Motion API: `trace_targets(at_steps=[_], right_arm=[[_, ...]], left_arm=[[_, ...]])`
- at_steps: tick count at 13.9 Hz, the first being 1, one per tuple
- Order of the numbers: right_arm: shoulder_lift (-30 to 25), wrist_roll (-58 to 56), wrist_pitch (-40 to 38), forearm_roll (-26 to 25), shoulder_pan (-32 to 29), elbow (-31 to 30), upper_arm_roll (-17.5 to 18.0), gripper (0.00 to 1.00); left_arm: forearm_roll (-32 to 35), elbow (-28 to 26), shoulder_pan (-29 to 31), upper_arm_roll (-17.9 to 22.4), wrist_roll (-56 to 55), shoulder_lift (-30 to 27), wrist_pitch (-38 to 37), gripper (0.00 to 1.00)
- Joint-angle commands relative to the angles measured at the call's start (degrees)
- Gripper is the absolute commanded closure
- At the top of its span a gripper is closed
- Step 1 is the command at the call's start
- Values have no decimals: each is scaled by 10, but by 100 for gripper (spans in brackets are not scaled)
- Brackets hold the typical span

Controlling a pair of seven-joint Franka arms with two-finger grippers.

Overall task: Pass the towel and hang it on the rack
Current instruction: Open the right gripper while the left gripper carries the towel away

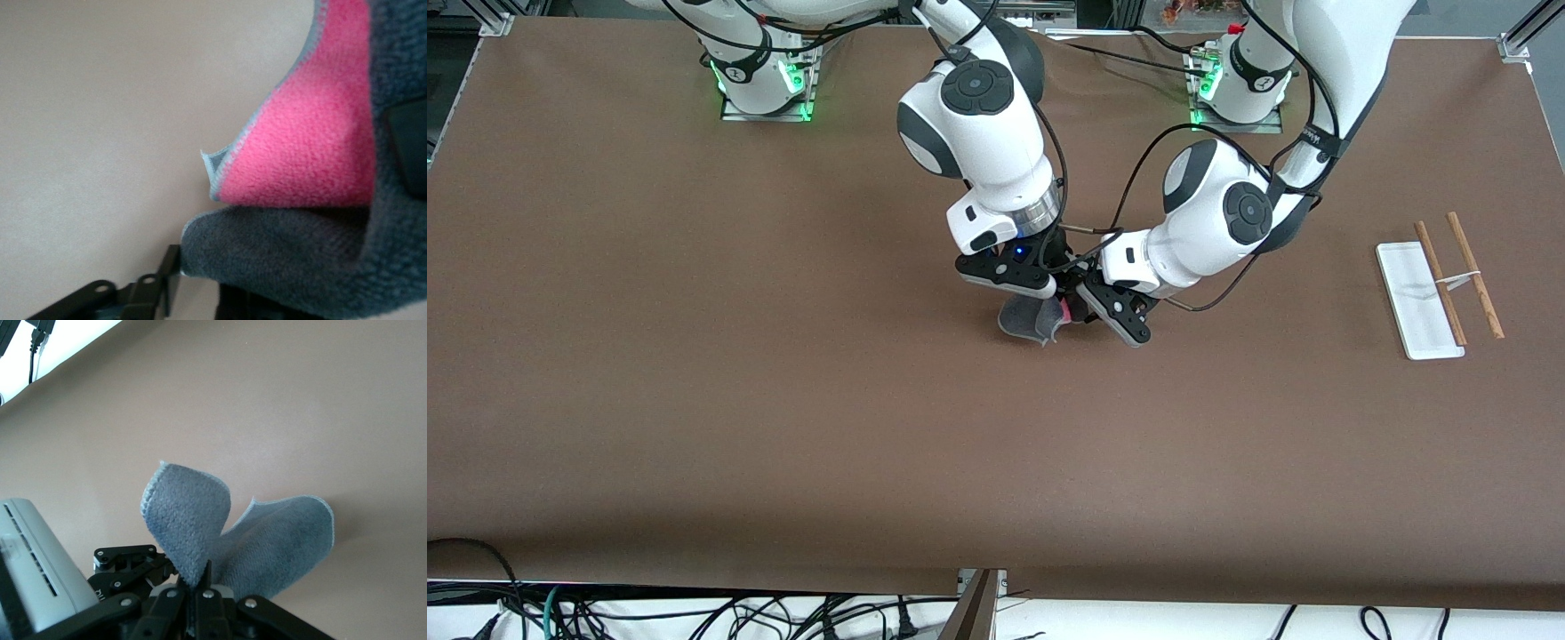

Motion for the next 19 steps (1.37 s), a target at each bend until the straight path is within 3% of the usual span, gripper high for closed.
trace_targets(at_steps=[1,7,8,9,14,19], right_arm=[[5,-4,-3,4,-2,15,1,100],[3,-4,-4,4,-2,15,1,100],[2,-4,-6,4,-2,14,-1,62],[2,-4,-7,0,-3,14,-3,3],[-2,-99,-26,0,-38,14,-4,0],[-19,-294,-150,-18,-105,14,-15,0]], left_arm=[[-11,10,5,-3,30,7,2,100],[-12,12,23,-3,41,12,-1,100],[-12,12,25,-3,40,12,-3,100],[-12,12,30,-3,40,12,-5,100],[-12,30,55,-2,39,12,-55,100],[-16,58,155,-3,42,-3,-210,100]])
